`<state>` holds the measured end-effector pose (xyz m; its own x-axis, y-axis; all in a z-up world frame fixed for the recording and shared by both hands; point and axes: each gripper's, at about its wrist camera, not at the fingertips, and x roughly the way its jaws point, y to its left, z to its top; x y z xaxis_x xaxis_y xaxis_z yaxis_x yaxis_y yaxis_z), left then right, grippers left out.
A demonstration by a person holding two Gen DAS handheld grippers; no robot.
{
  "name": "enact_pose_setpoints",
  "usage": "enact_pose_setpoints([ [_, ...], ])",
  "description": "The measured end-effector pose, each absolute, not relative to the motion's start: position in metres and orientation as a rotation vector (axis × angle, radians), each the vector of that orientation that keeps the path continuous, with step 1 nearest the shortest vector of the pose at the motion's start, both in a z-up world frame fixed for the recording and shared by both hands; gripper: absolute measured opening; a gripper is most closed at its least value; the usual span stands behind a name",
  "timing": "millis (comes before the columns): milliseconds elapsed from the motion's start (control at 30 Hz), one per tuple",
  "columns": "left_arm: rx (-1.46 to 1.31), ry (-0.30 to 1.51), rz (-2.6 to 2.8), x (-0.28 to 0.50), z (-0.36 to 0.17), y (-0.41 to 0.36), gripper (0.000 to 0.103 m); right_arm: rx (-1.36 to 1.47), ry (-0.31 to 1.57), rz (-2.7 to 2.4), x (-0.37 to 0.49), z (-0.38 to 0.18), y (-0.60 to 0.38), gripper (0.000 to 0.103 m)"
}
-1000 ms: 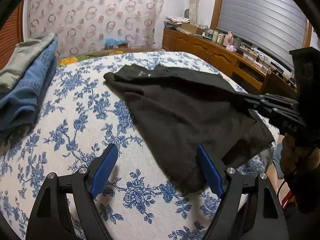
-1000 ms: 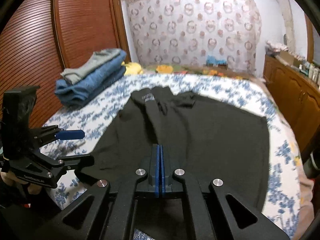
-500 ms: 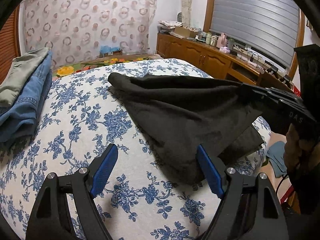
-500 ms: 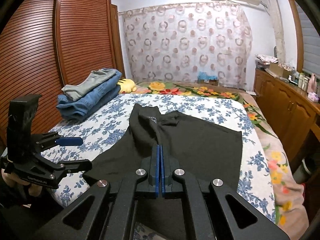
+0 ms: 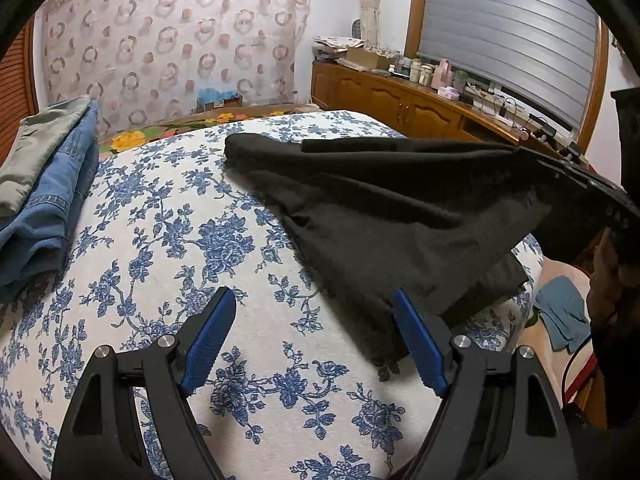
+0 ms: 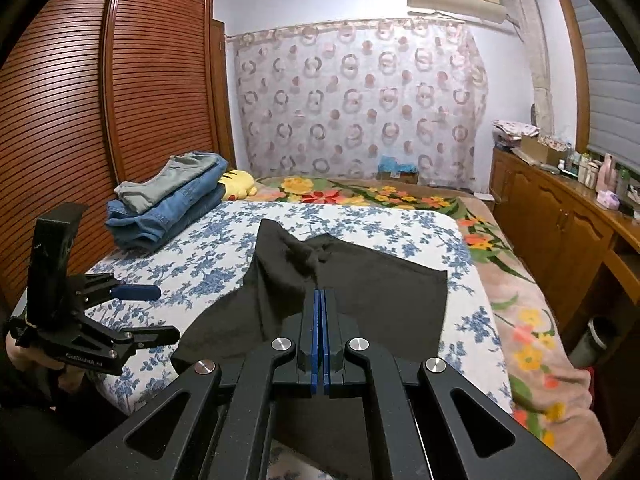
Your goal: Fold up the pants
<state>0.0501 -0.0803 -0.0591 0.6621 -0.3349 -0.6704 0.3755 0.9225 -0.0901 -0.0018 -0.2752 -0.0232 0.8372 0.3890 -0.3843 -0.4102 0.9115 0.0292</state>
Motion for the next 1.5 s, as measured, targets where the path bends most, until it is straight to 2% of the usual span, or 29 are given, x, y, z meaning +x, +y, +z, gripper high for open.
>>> enact_pose_setpoints([
  [800,0.110,0.779,-0.415,0.056,-0.071,-0.103,0.082,-0.010,0.577,0.338,-0.010,-0.062,-0.298,0.001],
  [1167,0.113,0.821,-0.401,0.060,-0.085,-0.102,0.082,0.003,0.603,0.335,-0.005,-0.054,-0.304,0.001],
  [1233,0.109,0.827,-0.402,0.061,-0.087,-0.102,0.082,0.010,0.602,0.333,-0.005,-0.054,-0.305,0.006],
  [1300,0.101,0.824,-0.404,0.060,-0.087,-0.101,0.082,0.016,0.601,0.321,-0.003,-0.056,-0.306,0.017],
  [1333,0.098,0.816,-0.405,0.059,-0.085,-0.100,0.082,0.021,0.601,0.318,-0.003,-0.055,-0.307,0.029],
  [1367,0.095,0.806,-0.404,0.059,-0.083,-0.100,0.082,0.025,0.596,0.320,-0.003,-0.053,-0.309,0.034],
  [1500,0.085,0.759,-0.391,0.061,-0.071,-0.095,0.082,-0.004,0.564,0.306,0.004,-0.038,-0.311,0.034],
])
